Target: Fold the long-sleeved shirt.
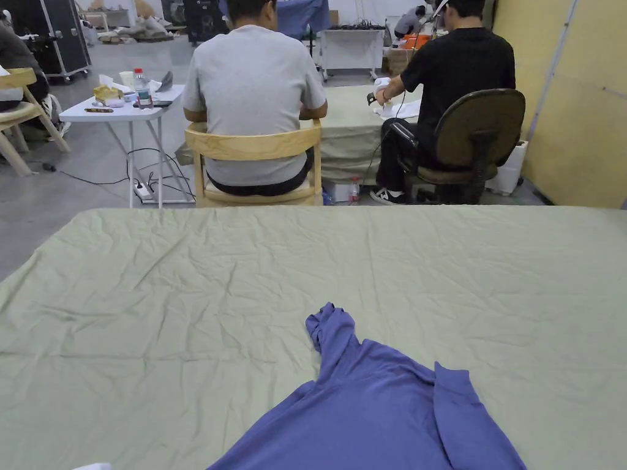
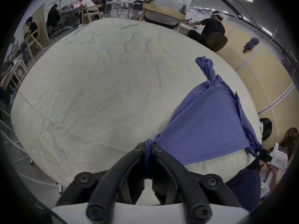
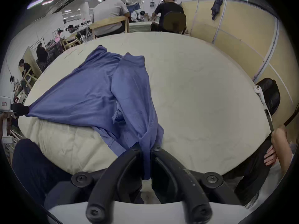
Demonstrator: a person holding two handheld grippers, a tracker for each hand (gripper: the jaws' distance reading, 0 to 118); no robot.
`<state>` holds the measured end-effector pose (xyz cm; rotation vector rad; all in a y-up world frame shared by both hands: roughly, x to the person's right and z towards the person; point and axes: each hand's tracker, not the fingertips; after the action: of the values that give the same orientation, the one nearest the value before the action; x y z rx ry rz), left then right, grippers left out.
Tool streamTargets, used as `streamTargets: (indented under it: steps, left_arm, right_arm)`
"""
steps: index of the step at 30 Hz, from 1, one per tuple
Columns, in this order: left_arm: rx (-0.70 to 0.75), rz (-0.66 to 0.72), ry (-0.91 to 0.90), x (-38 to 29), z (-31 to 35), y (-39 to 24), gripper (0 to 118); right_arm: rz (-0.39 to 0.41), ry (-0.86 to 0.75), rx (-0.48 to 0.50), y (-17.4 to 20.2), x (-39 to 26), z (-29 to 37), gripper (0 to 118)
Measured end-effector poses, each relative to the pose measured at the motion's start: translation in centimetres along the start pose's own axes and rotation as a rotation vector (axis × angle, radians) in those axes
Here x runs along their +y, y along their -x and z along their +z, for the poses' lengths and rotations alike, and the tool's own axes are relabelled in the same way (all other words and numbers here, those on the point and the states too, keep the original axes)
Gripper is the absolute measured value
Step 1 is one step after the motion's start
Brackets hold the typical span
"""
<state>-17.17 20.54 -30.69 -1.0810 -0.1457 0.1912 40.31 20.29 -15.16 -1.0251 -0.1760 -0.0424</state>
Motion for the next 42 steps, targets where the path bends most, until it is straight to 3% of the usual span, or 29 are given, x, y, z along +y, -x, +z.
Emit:
streamTargets:
  steps: [3, 4, 5, 6, 7, 9, 10, 11, 15, 16, 17, 18, 19, 21, 23, 24, 26, 27, 31, 33, 34, 35, 39, 41, 42]
  left_arm:
    - [-0.011, 0.042, 0.025, -0.5, -0.4, 1.1, 6]
    - [-0.033, 0.079, 0.037, -0.7, -0.6, 1.5, 19]
    - [-0.069, 0.124, 0.043, -0.8, -0.7, 1.8, 47]
    - [-0.066, 0.151, 0.032, -0.8, -0.7, 1.8, 100]
    - [-0.021, 0.147, 0.017, -0.8, -0.5, 1.7, 118]
    - [0.092, 0.140, -0.068, -0.9, 1.5, 1.2, 118]
    - [0.006, 0.166, -0.139, -0.7, 2.2, 0.7, 114]
    - [-0.004, 0.173, -0.161, -0.8, 3.1, 0.5, 111]
    - [0.078, 0.193, -0.129, -1.8, 4.9, -0.6, 112]
    - [0.078, 0.193, -0.127, -2.4, 5.0, -0.4, 110]
    - [0.063, 0.175, -0.099, -2.9, 5.3, -0.6, 99]
    - [0.043, 0.136, -0.082, -3.4, 5.4, -1.0, 50]
    - [0.079, 0.104, -0.086, -3.8, 5.2, -1.5, 0]
    - [0.186, 0.089, -0.077, -4.6, 4.6, -1.4, 0]
    - [0.083, 0.119, -0.109, -4.1, 4.2, -1.2, 2]
    - [0.056, 0.148, -0.117, -4.5, 3.8, -0.2, 25]
    - [0.086, 0.162, -0.125, -4.0, 2.5, 0.1, 106]
    - [0.101, 0.155, -0.116, -3.5, 1.3, -0.3, 115]
    - [0.141, 0.023, 0.010, -2.4, -3.0, -0.8, 79]
    - [0.178, 0.005, 0.033, -2.7, -5.0, -1.2, 40]
    - [0.161, 0.022, 0.020, -2.7, -5.3, -1.0, 32]
    - [0.146, 0.047, 0.004, -2.7, -5.0, -0.9, 7]
    - [0.074, 0.026, -0.067, -2.8, -2.5, -2.4, 2]
    - [0.051, -0.078, -0.084, -2.5, -1.5, -3.8, 2]
    - [0.042, -0.105, -0.093, -2.5, -1.0, -4.2, 2]
  right_arm:
    - [-0.020, 0.035, 0.015, -0.1, -0.3, -0.5, 13]
    - [-0.058, 0.045, 0.052, -0.2, -0.2, -0.7, 18]
    - [-0.094, 0.055, 0.072, -0.4, -0.1, -0.9, 37]
    - [-0.118, 0.051, 0.071, -0.5, 0.1, -0.8, 82]
    - [-0.117, 0.043, 0.037, -0.4, 0.4, -0.4, 93]
    - [-0.086, -0.019, -0.058, -0.3, 1.1, 0.7, 116]
    - [-0.066, -0.120, -0.022, -0.1, 1.4, 1.9, 118]
    - [-0.064, -0.135, -0.046, -0.1, 1.9, 2.4, 115]
    - [-0.079, -0.122, -0.021, 0.6, 3.1, 4.0, 113]
    - [-0.079, -0.150, 0.011, 0.9, 3.1, 4.3, 102]
    - [-0.071, -0.179, 0.032, 2.3, 3.5, 5.4, 79]
    - [-0.062, -0.189, 0.041, 2.9, 3.6, 5.7, 25]
    - [-0.056, -0.183, 0.028, 3.5, 3.7, 5.7, 4]
    - [-0.046, -0.185, 0.017, 4.9, 3.8, 5.3, 4]
    - [-0.041, -0.184, 0.051, 5.8, 4.3, 5.0, 4]
    - [-0.045, -0.183, 0.057, 6.3, 4.5, 4.9, 4]
    - [-0.065, -0.179, 0.096, 5.1, 4.7, 3.8, 4]
    - [-0.061, -0.179, 0.098, 5.1, 5.0, 3.5, 4]
    - [-0.026, -0.175, 0.094, 5.7, 6.5, 2.2, 4]
    - [-0.002, -0.166, 0.098, 6.3, 7.8, 1.2, 4]
    - [0.017, -0.162, 0.104, 6.4, 8.6, 0.6, 4]
    - [0.041, -0.157, 0.106, 6.6, 9.5, 0.1, 4]
    - [0.153, -0.118, 0.170, 7.4, 15.2, -4.0, 5]
    - [0.204, -0.079, 0.231, 9.3, 19.9, -6.6, 27]
    - [0.236, -0.086, 0.250, 10.1, 22.4, -8.1, 59]
